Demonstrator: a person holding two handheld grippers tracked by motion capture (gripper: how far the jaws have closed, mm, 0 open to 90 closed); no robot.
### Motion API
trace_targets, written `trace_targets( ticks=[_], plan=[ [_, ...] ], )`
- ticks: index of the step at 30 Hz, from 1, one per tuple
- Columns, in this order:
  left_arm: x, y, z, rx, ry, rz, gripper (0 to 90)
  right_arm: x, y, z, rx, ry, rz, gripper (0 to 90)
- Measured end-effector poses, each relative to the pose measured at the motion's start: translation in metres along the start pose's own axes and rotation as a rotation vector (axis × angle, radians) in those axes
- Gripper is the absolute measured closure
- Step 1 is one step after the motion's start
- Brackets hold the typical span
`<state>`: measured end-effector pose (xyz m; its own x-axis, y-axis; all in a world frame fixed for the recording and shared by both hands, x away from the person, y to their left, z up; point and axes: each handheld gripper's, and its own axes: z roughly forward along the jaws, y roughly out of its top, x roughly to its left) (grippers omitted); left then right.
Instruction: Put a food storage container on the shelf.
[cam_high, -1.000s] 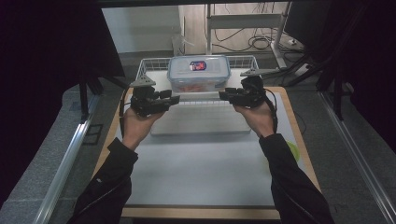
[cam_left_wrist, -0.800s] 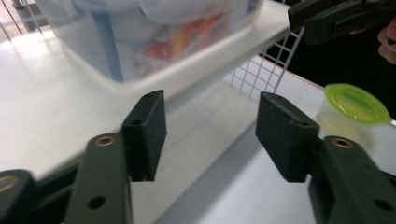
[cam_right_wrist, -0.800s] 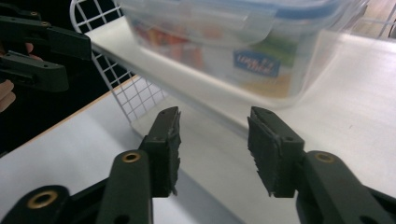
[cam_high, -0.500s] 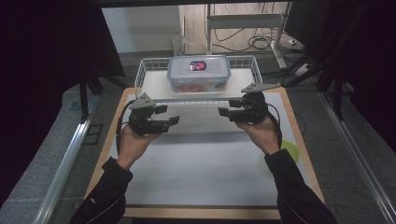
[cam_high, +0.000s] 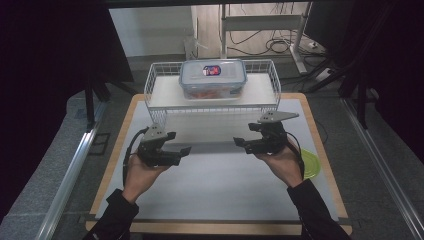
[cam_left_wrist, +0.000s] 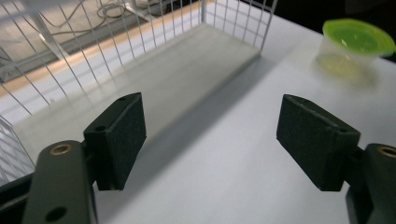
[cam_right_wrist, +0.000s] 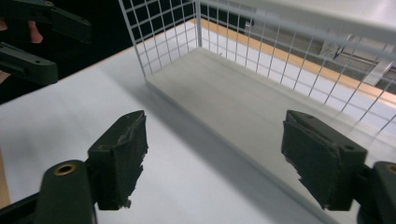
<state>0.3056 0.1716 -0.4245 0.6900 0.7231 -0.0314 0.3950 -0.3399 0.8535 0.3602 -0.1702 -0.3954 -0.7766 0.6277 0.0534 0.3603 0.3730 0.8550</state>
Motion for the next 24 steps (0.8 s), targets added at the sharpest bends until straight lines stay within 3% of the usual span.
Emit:
trace_targets(
  ticks=[9,11,19,24],
  plan=[
    [-0.013,-0.044,-0.002,0.011,-0.002,-0.006,19.4,0.007,-0.032,-0.004,0.024,-0.001,-0.015,13.7],
    [-0.016,-0.053,-0.003,0.022,0.018,0.005,17.7,0.008,-0.039,-0.005,0.029,-0.007,-0.024,12.4],
    [-0.024,-0.075,-0.008,-0.004,0.049,-0.004,12.5,0.021,-0.066,-0.007,0.044,0.007,-0.024,9.5],
    [-0.026,-0.088,-0.002,0.052,0.053,-0.012,11.3,0.028,-0.082,-0.004,0.082,-0.009,-0.053,8.8]
  ],
)
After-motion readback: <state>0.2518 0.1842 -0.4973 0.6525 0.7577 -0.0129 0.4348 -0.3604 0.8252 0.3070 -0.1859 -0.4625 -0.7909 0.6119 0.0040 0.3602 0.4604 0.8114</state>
